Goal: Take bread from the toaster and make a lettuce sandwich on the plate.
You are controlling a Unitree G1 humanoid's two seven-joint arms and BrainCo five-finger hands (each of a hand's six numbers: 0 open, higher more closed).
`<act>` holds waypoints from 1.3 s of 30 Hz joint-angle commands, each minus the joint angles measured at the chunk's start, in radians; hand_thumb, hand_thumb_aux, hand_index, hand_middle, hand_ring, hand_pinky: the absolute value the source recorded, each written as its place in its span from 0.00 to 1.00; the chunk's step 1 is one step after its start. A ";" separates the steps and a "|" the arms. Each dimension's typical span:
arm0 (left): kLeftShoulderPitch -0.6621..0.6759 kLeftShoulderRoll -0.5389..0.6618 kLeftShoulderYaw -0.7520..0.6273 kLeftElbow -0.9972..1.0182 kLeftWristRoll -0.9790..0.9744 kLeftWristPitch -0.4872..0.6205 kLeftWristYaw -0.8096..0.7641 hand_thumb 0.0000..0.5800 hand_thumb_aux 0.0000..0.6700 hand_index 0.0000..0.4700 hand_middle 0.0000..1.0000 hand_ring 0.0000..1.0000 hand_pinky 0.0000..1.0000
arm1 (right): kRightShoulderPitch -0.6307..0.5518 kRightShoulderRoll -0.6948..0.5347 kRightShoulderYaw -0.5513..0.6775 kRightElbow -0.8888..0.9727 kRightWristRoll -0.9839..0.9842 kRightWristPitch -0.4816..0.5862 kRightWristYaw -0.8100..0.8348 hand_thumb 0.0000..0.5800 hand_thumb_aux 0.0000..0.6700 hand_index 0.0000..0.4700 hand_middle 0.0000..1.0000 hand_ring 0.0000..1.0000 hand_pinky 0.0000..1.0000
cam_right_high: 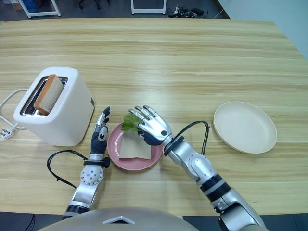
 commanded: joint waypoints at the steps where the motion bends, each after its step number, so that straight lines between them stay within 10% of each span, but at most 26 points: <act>1: -0.007 -0.004 0.002 0.030 0.015 0.007 0.006 0.00 0.00 0.00 0.00 0.00 0.00 | 0.053 -0.029 -0.027 -0.099 0.004 -0.011 0.040 1.00 1.00 1.00 0.00 0.00 0.00; 15: -0.009 -0.001 0.002 0.061 0.032 -0.001 0.010 0.00 0.00 0.00 0.00 0.00 0.00 | 0.135 -0.016 0.018 -0.104 -0.019 -0.052 0.111 1.00 1.00 1.00 0.00 0.00 0.00; 16: -0.008 -0.001 0.003 0.062 0.033 -0.002 0.011 0.00 0.00 0.00 0.00 0.00 0.00 | 0.140 -0.018 0.018 -0.107 -0.020 -0.055 0.116 0.45 0.26 0.26 0.00 0.00 0.00; 17: -0.008 -0.001 0.003 0.064 0.035 -0.002 0.012 0.00 0.00 0.00 0.00 0.00 0.00 | 0.145 -0.019 0.015 -0.110 -0.021 -0.056 0.121 0.00 0.00 0.00 0.00 0.00 0.00; 25: 0.001 0.019 0.015 -0.010 0.122 -0.052 0.072 0.00 0.00 0.00 0.00 0.00 0.00 | 0.183 -0.008 -0.145 -0.276 0.196 -0.052 0.164 0.00 0.00 0.00 0.00 0.00 0.00; 30: 0.041 0.069 0.081 -0.395 0.419 -0.070 0.157 0.00 0.00 0.00 0.00 0.00 0.00 | 0.134 0.091 -0.399 -0.304 0.579 0.035 0.182 0.00 0.00 0.00 0.00 0.00 0.00; 39: -0.026 0.295 0.524 -0.717 0.594 0.354 -0.151 0.00 0.00 0.00 0.00 0.00 0.00 | 0.172 0.220 -0.553 -0.162 0.874 0.126 0.196 0.00 0.00 0.00 0.00 0.00 0.00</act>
